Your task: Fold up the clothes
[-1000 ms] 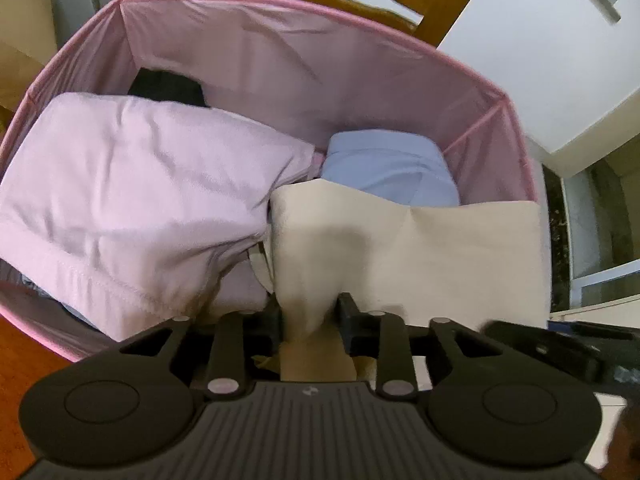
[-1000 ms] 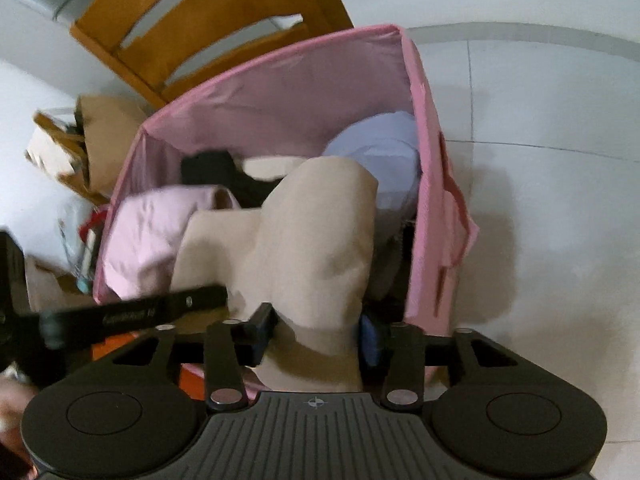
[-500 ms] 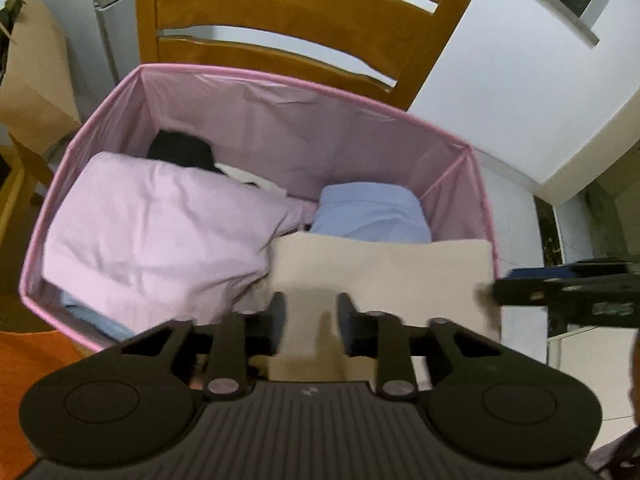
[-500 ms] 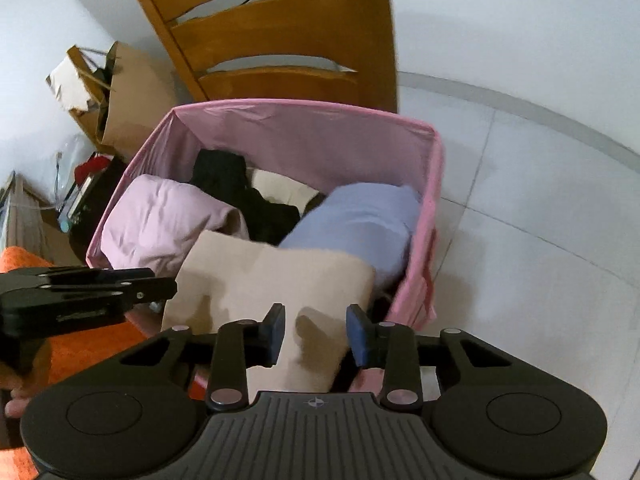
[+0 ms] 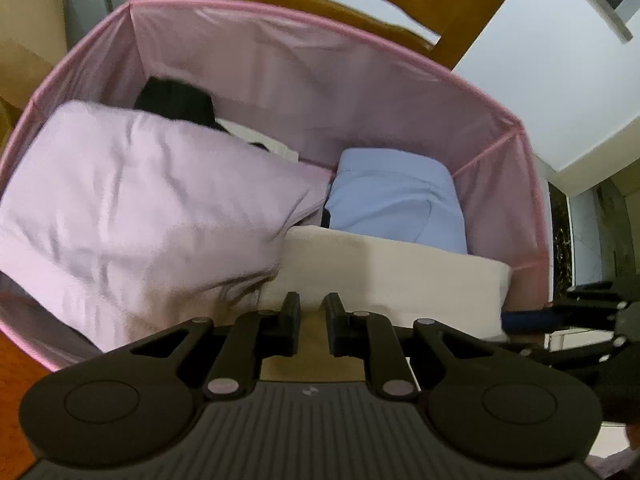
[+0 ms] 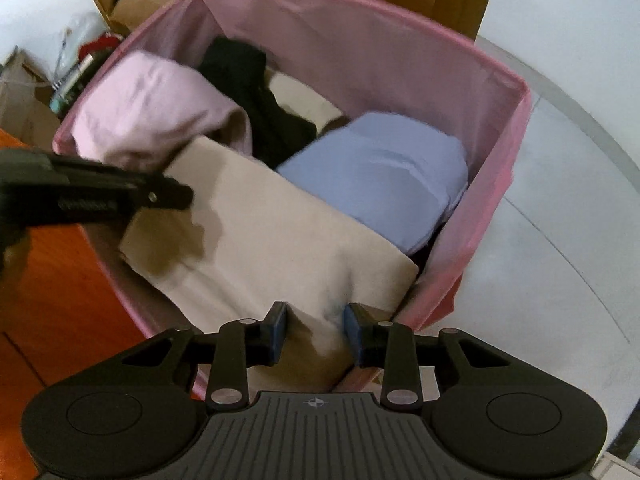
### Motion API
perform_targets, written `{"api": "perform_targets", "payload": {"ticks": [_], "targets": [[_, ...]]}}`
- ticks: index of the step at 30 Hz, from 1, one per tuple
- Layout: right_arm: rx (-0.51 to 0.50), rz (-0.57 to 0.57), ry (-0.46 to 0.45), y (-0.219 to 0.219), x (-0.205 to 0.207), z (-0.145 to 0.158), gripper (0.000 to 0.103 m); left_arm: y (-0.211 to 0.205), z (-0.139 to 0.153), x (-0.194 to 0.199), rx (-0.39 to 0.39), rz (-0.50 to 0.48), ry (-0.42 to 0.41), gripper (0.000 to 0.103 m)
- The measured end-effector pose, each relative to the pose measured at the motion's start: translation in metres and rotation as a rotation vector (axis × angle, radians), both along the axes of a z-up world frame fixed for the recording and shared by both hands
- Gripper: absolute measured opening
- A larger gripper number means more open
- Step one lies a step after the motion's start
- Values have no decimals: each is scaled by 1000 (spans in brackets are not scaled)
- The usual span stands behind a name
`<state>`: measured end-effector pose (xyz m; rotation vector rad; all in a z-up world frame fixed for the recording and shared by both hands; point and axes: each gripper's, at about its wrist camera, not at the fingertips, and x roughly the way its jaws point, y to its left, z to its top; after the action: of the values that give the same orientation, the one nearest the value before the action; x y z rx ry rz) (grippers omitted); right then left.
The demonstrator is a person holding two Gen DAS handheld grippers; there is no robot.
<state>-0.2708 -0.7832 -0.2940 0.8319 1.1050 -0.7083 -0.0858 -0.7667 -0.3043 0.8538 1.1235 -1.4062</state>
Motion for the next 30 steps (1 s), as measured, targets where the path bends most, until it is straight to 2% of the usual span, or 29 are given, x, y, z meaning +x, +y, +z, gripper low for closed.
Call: {"api": "perform_targets", "payload": {"ticks": [4, 9, 12, 15, 18, 23, 30], "targets": [[-31, 51, 24, 6, 6, -1, 38, -1, 0, 0, 11, 9, -3, 17], [-9, 60, -55, 5, -4, 27, 38, 7, 12, 0, -8, 20, 1, 17], [2, 126, -43, 8, 4, 20, 37, 10, 11, 1, 0, 44, -10, 17], [-16, 143, -41, 9, 6, 21, 38, 16, 20, 1, -20, 79, -15, 19], [-32, 150, -74, 7, 6, 30, 38, 27, 37, -2, -44, 101, -5, 27], [-65, 151, -98, 9, 3, 57, 40, 56, 73, -8, -125, 152, 12, 42], [-141, 122, -116, 26, 3, 103, 50, 101, 128, -17, -209, 191, -12, 66]]}}
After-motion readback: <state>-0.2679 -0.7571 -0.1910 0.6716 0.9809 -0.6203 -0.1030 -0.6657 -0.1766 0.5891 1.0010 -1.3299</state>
